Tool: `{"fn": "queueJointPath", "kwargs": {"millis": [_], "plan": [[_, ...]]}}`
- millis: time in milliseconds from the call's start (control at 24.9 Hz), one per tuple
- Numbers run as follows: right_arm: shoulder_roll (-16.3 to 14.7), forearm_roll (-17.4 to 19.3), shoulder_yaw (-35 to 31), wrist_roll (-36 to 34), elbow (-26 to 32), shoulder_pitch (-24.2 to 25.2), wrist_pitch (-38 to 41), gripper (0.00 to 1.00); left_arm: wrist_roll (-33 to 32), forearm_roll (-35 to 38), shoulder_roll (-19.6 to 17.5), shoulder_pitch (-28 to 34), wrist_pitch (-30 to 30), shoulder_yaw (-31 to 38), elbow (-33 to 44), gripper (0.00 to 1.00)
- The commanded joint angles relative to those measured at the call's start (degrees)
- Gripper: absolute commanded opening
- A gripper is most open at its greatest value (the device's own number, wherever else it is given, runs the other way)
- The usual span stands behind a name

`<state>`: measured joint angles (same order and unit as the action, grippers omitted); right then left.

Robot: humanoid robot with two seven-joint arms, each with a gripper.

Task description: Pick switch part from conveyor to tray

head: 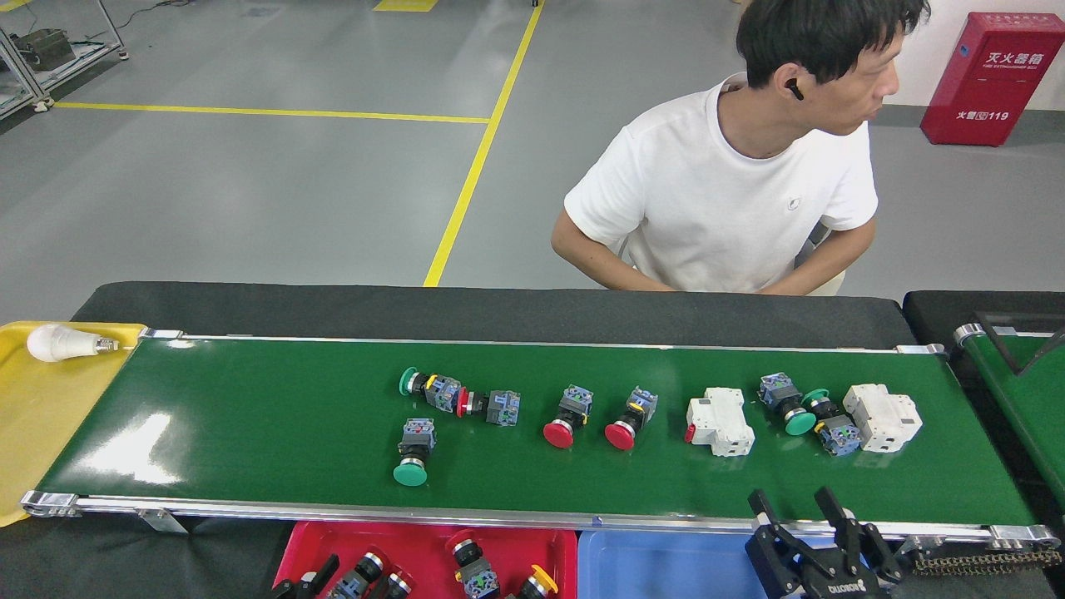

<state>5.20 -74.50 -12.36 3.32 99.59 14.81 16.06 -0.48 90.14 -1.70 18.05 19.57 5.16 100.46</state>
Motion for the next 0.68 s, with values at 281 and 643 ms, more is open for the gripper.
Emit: {"fn": "queueJointPath", "kwargs": {"millis": [281, 643], "plan": [[0.34, -8.73, 17.1, -0.25, -10.91, -15.16, -15.63, 0.96, -2.42, 0.47, 1.08, -8.11, -1.11, 0.64, -2.11, 1.0], [1.04, -8.73, 26.77, -0.25, -25.94, -26.85, -23.45, 0.94, -2.15, 3.02, 0.47, -25.34, -2.25, 0.9, -21.18, 1.0]]}}
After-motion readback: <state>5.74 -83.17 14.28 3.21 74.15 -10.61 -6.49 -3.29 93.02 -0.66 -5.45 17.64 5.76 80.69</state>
